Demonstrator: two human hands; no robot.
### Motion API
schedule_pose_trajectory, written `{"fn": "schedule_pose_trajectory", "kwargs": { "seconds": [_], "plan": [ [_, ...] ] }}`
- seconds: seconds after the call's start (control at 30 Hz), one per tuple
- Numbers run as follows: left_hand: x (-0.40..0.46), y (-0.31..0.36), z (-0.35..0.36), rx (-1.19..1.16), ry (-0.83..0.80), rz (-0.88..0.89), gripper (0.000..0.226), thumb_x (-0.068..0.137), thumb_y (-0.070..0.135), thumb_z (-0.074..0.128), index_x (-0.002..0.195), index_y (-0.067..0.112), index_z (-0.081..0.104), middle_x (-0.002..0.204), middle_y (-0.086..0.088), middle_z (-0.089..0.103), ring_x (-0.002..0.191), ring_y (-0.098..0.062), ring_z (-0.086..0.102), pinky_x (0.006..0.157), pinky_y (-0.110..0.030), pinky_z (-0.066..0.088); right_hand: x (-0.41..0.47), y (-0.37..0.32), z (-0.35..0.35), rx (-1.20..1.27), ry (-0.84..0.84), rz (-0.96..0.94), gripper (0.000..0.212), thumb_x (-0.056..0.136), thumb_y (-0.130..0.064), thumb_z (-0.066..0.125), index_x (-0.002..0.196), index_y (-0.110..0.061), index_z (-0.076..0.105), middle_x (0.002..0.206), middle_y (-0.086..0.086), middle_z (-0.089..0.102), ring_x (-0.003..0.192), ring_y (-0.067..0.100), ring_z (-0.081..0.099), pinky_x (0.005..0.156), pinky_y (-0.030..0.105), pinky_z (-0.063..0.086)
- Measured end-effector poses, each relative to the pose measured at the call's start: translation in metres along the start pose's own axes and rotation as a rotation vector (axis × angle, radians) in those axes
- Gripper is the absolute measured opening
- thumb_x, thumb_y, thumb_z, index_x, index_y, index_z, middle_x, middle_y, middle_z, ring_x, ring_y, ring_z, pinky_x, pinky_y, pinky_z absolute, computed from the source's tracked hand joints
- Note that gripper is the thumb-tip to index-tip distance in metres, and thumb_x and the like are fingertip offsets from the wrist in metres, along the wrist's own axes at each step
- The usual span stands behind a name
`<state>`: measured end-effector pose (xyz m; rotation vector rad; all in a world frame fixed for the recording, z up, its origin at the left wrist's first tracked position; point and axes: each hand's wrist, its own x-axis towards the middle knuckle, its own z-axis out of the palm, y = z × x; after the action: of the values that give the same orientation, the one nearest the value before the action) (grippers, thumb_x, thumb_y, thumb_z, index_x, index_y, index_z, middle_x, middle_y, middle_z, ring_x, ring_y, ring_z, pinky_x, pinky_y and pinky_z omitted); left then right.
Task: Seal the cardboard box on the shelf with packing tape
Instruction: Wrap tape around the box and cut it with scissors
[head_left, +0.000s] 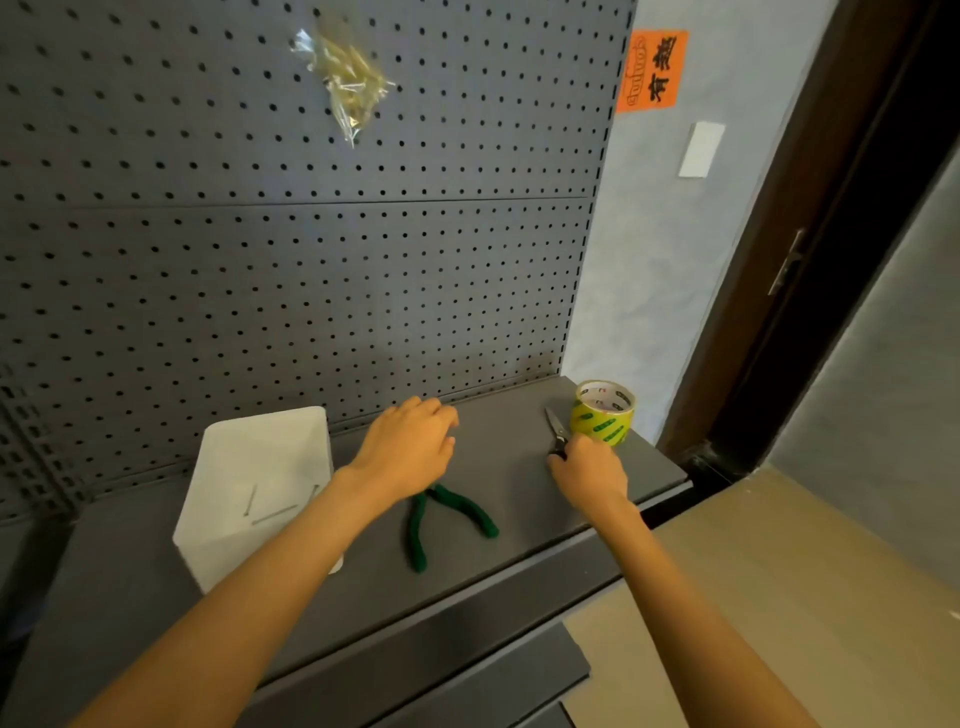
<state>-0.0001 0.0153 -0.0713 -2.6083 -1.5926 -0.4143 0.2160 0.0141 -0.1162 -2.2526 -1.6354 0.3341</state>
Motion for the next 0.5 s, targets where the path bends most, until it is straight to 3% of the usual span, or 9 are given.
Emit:
{"fn": "schedule_pose_trajectory", "kwargs": {
  "seconds": [0.07, 0.33, 0.5],
  "plan": [
    [0.008, 0.012, 0.006, 0.000, -0.026, 0.030, 0.032, 0.099, 0.027, 0.040, 0.127, 0.017, 0.051, 0.125, 0.000, 0.054, 0.114, -0.019, 0.047, 0.088, -0.031, 0.040, 0.009, 0.009, -0.006, -0.008, -0.001, 0.037, 0.027, 0.093, -0.025, 0.055, 0.102, 0.000, 0.059, 0.104, 0.020, 0.063, 0.096, 0.037, 0.059, 0.066, 0.035, 0.043],
    [0.051, 0.045, 0.026, 0.020, -0.104, 0.114, 0.034, 0.099, 0.028, 0.040, 0.130, 0.017, 0.048, 0.129, -0.001, 0.052, 0.117, -0.019, 0.045, 0.086, -0.029, 0.040, 0.034, 0.019, 0.006, -0.060, 0.013, 0.052, 0.028, 0.092, -0.018, 0.057, 0.113, 0.001, 0.059, 0.115, 0.019, 0.059, 0.110, 0.035, 0.054, 0.080, 0.040, 0.050],
    [0.079, 0.060, 0.043, 0.005, -0.112, 0.143, 0.033, 0.099, 0.027, 0.041, 0.130, 0.018, 0.048, 0.130, -0.001, 0.052, 0.119, -0.018, 0.045, 0.088, -0.031, 0.041, 0.041, 0.028, 0.008, -0.037, -0.005, 0.026, 0.036, 0.091, -0.023, 0.061, 0.117, 0.002, 0.057, 0.121, 0.019, 0.054, 0.116, 0.035, 0.048, 0.084, 0.040, 0.047]
  ]
}}
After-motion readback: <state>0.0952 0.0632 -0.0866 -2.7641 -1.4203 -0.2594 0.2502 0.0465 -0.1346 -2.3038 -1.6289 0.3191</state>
